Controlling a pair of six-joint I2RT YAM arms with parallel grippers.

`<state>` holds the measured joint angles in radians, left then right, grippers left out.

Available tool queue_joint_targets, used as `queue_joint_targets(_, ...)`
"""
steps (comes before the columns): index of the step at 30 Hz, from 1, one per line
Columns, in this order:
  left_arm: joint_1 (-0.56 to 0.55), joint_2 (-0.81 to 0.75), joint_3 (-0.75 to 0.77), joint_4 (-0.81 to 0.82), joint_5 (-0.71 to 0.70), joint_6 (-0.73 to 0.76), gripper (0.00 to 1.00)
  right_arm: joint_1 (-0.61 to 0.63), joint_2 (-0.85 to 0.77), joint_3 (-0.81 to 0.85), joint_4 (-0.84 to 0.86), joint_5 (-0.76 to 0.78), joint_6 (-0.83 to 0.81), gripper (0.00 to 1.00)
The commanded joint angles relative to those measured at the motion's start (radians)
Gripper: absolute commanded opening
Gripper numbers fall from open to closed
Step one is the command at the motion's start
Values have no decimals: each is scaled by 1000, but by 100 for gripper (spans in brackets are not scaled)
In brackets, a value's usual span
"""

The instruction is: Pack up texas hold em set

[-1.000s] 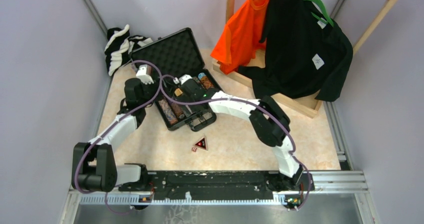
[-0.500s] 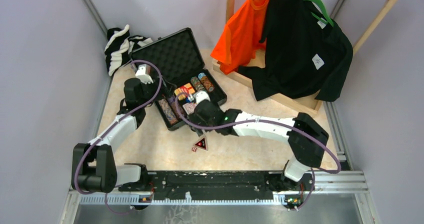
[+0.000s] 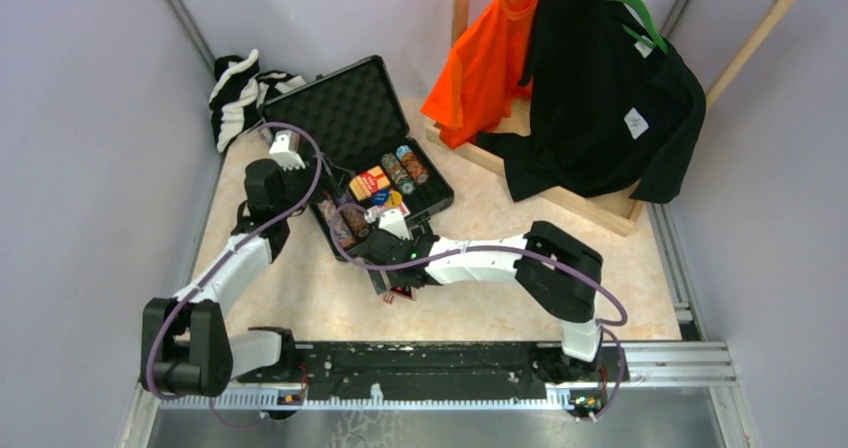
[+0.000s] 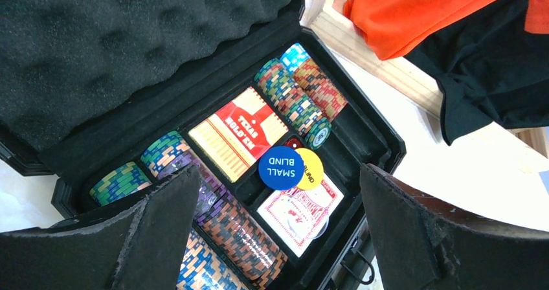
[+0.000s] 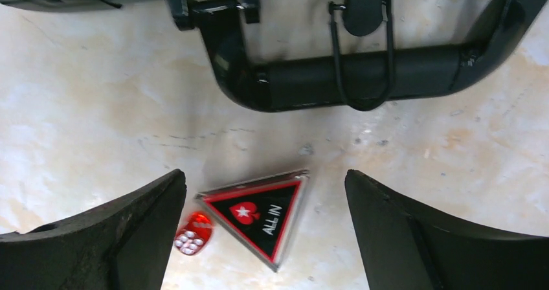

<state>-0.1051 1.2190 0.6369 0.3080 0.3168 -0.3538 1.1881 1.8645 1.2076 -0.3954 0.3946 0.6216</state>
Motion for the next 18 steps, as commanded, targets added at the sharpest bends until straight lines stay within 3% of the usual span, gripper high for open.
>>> queue_joint_targets(1,-2,-40,-9,14,-1,-7,98,37,20,75,6,36,93,93)
queue_joint_targets(18,-2,-51,-21,31,36,-23,98,84,20,46,-61,81,219,91)
